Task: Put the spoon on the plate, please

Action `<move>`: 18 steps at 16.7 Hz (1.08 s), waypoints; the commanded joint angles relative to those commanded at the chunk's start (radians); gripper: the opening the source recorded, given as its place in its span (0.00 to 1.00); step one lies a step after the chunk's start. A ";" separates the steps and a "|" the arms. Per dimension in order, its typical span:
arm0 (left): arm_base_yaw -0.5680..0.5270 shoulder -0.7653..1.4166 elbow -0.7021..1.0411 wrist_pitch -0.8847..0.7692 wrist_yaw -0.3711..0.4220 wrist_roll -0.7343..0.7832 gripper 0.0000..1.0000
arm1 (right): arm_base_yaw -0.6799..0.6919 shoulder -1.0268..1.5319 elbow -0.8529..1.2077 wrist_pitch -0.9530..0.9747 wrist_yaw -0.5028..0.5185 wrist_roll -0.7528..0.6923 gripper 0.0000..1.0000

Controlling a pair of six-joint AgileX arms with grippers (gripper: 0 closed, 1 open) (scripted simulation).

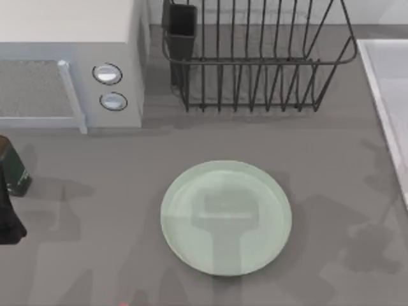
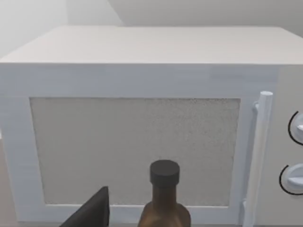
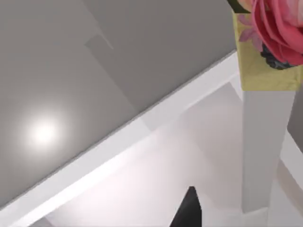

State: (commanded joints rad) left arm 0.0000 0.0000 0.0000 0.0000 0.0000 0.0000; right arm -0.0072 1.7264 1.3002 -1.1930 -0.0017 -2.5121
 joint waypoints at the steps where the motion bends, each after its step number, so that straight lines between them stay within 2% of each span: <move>1: 0.000 0.000 0.000 0.000 0.000 0.000 1.00 | 0.058 0.043 0.037 -0.006 -0.004 -0.125 0.00; 6: 0.000 0.000 0.000 0.000 0.000 0.000 1.00 | 0.353 0.236 0.217 -0.020 -0.024 -0.720 0.00; 10: 0.000 0.000 0.000 0.000 0.000 0.000 1.00 | 0.563 0.350 0.349 -0.010 -0.030 -1.093 0.00; 14: 0.000 0.000 0.000 0.000 0.000 0.000 1.00 | 0.715 0.422 0.445 0.007 -0.023 -1.337 0.00; 18: 0.000 0.000 0.000 0.000 0.000 0.000 1.00 | 0.769 0.446 0.478 0.014 -0.018 -1.415 0.00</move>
State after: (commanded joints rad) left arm 0.0000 0.0000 0.0000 0.0000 0.0000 0.0000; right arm 0.7618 2.1722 1.7787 -1.1789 -0.0195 -3.9271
